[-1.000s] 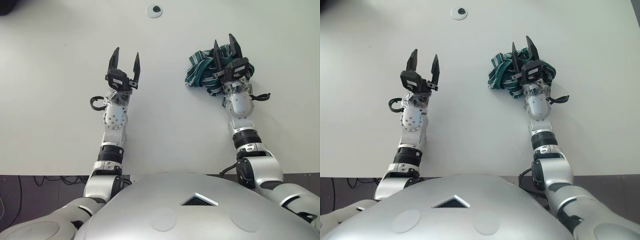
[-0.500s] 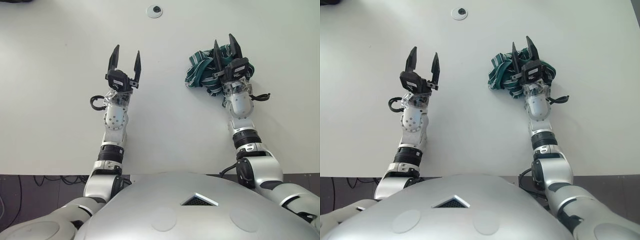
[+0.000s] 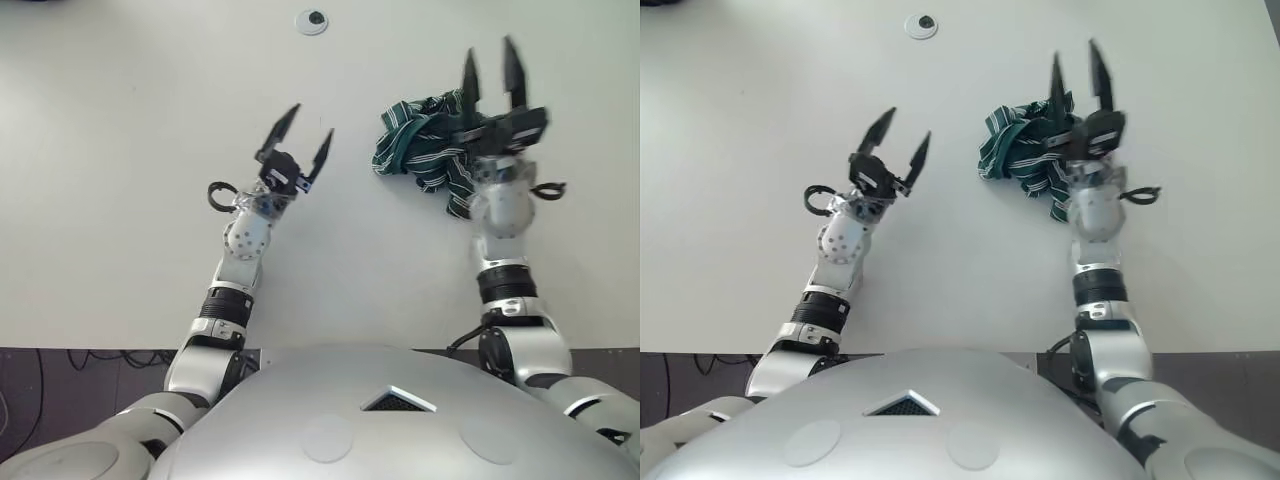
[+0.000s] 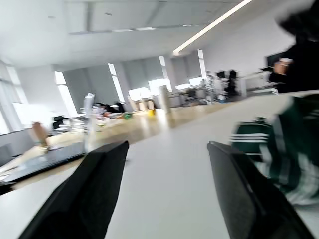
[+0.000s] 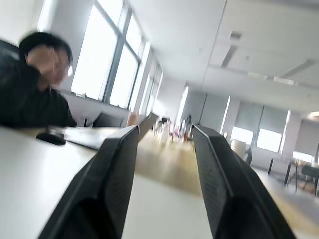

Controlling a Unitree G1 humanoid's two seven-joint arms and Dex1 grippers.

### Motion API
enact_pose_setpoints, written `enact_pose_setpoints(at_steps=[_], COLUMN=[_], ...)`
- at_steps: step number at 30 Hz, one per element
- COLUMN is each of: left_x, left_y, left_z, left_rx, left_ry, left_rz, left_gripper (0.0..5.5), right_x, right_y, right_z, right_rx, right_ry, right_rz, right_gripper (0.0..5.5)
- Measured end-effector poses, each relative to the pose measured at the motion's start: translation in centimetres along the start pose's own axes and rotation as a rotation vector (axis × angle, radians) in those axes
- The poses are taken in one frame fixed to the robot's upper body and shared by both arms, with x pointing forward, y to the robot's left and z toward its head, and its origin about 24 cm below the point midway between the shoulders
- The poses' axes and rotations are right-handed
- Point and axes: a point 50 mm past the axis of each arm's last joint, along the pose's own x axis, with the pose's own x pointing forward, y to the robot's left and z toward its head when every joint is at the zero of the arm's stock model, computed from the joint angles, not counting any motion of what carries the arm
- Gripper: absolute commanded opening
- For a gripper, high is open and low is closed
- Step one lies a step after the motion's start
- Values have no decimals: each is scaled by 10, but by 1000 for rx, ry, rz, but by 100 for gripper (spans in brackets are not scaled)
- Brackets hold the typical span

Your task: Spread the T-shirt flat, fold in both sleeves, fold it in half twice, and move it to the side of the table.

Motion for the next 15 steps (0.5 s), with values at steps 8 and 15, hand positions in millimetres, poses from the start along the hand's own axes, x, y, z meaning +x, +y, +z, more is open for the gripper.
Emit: enact_pose_setpoints(at_steps=[8, 15], left_x=[20, 26], left_y=[-44, -44], left_z=[-6, -1], left_rx=[-190, -171], left_ry=[286, 419], left_rz=[-412, -443], left_gripper=[288, 262], right_x=[4, 3], right_y=[-66, -63], right_z=[45, 42], right_rx=[-137, -150], right_ry=[-44, -24], right_rz=[-30, -18], right_gripper=[193, 193])
